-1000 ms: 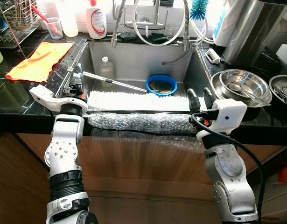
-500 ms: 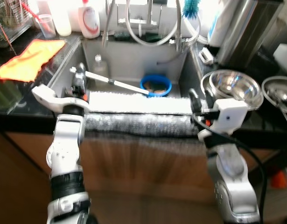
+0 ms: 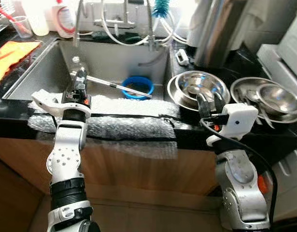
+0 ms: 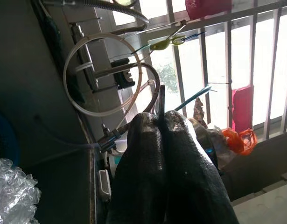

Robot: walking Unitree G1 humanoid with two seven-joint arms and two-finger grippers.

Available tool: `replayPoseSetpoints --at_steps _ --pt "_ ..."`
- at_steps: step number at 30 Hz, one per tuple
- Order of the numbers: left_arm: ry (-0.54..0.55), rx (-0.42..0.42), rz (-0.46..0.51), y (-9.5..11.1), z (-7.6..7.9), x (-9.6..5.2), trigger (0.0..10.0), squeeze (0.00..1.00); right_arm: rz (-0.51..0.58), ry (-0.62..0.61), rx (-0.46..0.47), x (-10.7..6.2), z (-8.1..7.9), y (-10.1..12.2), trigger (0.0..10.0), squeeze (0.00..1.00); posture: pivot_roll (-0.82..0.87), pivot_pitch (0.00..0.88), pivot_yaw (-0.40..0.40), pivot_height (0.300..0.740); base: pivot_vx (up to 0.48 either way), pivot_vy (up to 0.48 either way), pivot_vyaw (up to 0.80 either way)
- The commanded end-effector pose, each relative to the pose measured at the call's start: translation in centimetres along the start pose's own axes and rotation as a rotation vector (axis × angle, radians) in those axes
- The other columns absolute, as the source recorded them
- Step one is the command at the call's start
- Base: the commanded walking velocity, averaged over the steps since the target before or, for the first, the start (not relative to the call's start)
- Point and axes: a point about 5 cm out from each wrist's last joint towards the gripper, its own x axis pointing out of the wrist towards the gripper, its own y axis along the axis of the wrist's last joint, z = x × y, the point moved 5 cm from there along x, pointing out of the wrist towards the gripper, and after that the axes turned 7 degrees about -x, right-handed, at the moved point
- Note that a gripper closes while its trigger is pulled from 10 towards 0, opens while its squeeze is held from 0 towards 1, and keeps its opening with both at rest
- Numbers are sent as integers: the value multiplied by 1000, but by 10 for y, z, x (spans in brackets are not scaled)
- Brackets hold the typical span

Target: Kitchen organization

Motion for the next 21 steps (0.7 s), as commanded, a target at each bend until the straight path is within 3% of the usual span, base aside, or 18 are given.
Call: replayPoseSetpoints --at_steps 1,11,21 --pt "-1 19 18 9 1 -1 10000 0 16 17 7 0 -5 5 10000 0 -66 58 -30 740 0 0 0" --pt "-7 17 27 12 1 -2 10000 0 24 34 16 1 -10 7 10000 0 -65 59 -31 740 0 0 0" --pt "-7 13 26 12 1 -2 10000 0 26 30 13 1 -8 7 10000 0 -67 58 -32 740 -260 0 0"
